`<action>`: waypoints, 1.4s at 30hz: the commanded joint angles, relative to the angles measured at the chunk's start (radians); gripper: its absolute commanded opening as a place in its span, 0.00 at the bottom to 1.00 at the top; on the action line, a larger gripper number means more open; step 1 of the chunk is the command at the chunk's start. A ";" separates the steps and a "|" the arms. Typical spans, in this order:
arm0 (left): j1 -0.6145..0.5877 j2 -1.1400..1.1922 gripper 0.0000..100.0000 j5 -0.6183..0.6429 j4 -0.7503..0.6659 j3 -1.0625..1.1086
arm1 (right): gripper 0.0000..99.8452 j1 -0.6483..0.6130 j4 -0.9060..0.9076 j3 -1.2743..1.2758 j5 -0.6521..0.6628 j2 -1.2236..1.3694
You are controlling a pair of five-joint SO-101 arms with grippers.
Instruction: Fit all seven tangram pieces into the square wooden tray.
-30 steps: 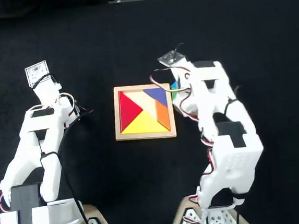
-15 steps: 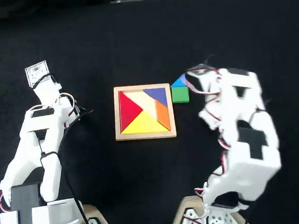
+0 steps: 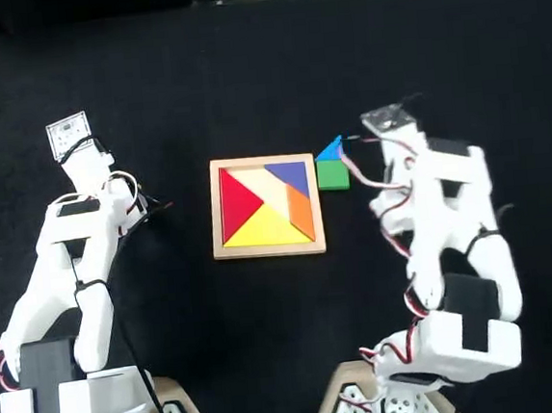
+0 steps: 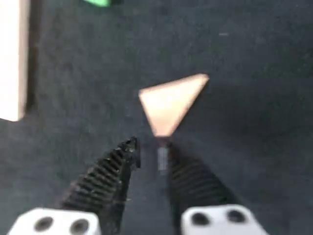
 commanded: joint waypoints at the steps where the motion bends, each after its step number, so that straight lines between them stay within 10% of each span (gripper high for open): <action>1: -0.001 -0.005 0.13 -0.011 -0.017 -0.005 | 0.27 -0.083 -0.026 0.013 -0.094 -0.053; 42: -0.001 -0.005 0.13 -0.011 -0.017 -0.005 | 0.15 -0.068 -0.153 -0.117 -0.265 0.188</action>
